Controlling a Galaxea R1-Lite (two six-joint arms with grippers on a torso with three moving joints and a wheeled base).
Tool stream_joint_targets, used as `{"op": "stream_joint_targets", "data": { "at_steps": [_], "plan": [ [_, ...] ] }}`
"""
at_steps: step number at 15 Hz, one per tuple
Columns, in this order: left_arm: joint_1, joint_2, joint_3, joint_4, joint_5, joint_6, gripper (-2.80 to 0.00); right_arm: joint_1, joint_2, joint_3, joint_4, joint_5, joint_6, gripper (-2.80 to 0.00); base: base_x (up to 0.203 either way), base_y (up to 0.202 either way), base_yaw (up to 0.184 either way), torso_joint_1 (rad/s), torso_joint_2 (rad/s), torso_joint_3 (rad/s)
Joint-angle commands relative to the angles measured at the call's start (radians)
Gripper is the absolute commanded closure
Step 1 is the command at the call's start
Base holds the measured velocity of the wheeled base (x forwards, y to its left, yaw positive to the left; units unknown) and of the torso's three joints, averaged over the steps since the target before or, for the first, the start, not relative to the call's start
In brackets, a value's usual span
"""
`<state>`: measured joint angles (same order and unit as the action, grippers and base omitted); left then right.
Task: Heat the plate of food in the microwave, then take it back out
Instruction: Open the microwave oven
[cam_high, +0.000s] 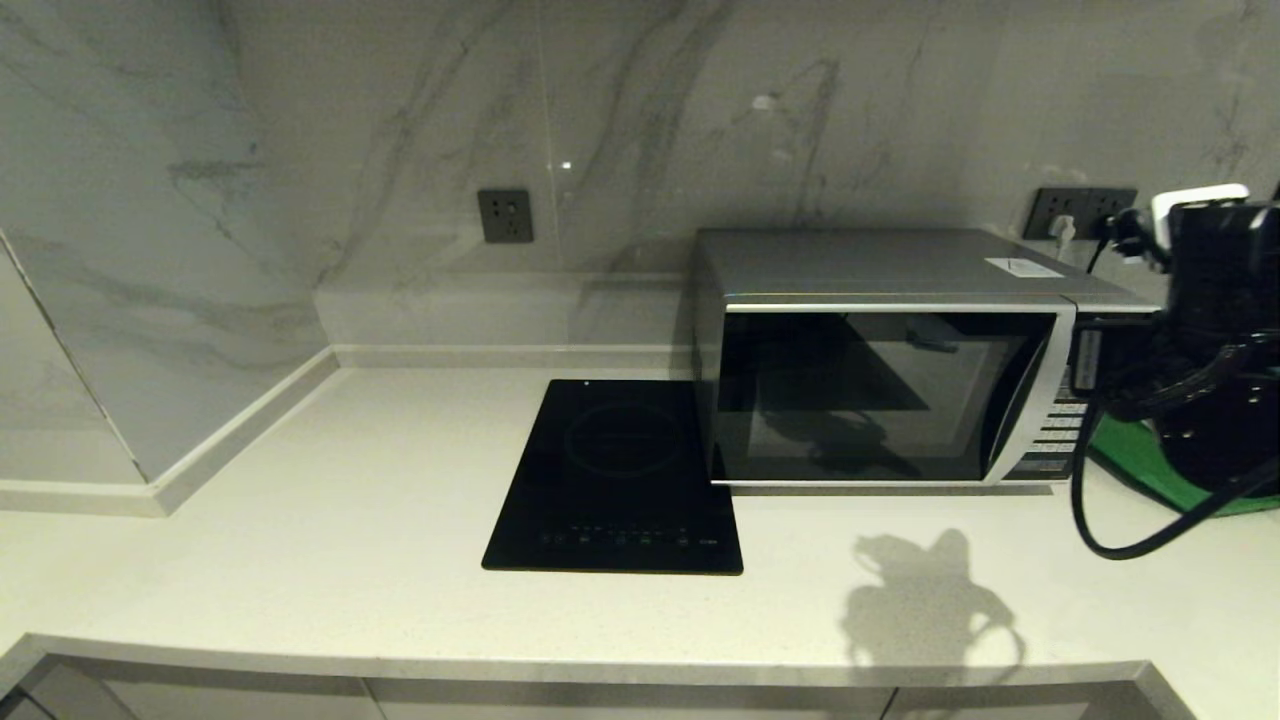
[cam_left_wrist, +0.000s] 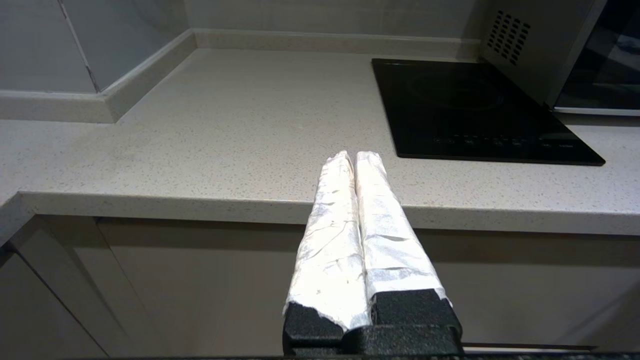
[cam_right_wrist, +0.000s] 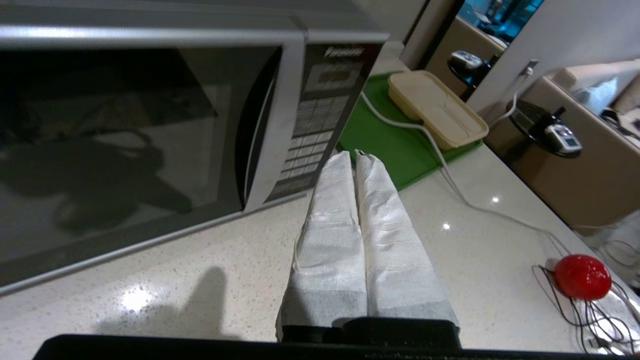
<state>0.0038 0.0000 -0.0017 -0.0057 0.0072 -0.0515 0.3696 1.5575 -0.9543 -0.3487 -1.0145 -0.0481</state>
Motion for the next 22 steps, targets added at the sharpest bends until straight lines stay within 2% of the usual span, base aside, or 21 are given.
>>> {"op": "stream_joint_targets", "data": {
  "at_steps": [1, 5, 8, 12, 17, 22],
  "plan": [
    [0.0, -0.001, 0.0, 0.0, 0.0, -0.001, 0.0, 0.018, 0.144, 0.009, -0.038, -0.041, 0.002, -2.8, 0.0, 0.0, 0.0, 0.0, 0.0, 0.0],
    [0.001, -0.002, 0.0, 0.0, 0.0, -0.001, 0.0, 0.016, 0.241, 0.04, -0.103, -0.053, 0.019, -2.8, 0.0, 0.0, 0.0, 0.0, 0.0, 0.0],
    [-0.001, 0.0, 0.0, 0.0, 0.0, -0.001, 0.0, 0.008, 0.344, 0.022, -0.12, -0.071, 0.115, -2.8, 0.0, 0.0, 0.0, 0.0, 0.0, 0.0],
    [0.001, -0.001, 0.0, 0.0, 0.0, -0.001, 0.0, -0.063, 0.413, -0.01, -0.121, -0.091, 0.235, -2.8, 0.0, 0.0, 0.0, 0.0, 0.0, 0.0],
    [0.001, 0.0, 0.0, 0.0, 0.0, -0.001, 0.0, -0.09, 0.47, -0.07, -0.121, -0.098, 0.302, -2.8, 0.0, 0.0, 0.0, 0.0, 0.0, 0.0],
    [0.001, -0.001, 0.0, 0.0, 0.0, -0.001, 0.0, -0.112, 0.529, -0.163, -0.121, -0.08, 0.307, -2.8, 0.0, 0.0, 0.0, 0.0, 0.0, 0.0]
  ]
}}
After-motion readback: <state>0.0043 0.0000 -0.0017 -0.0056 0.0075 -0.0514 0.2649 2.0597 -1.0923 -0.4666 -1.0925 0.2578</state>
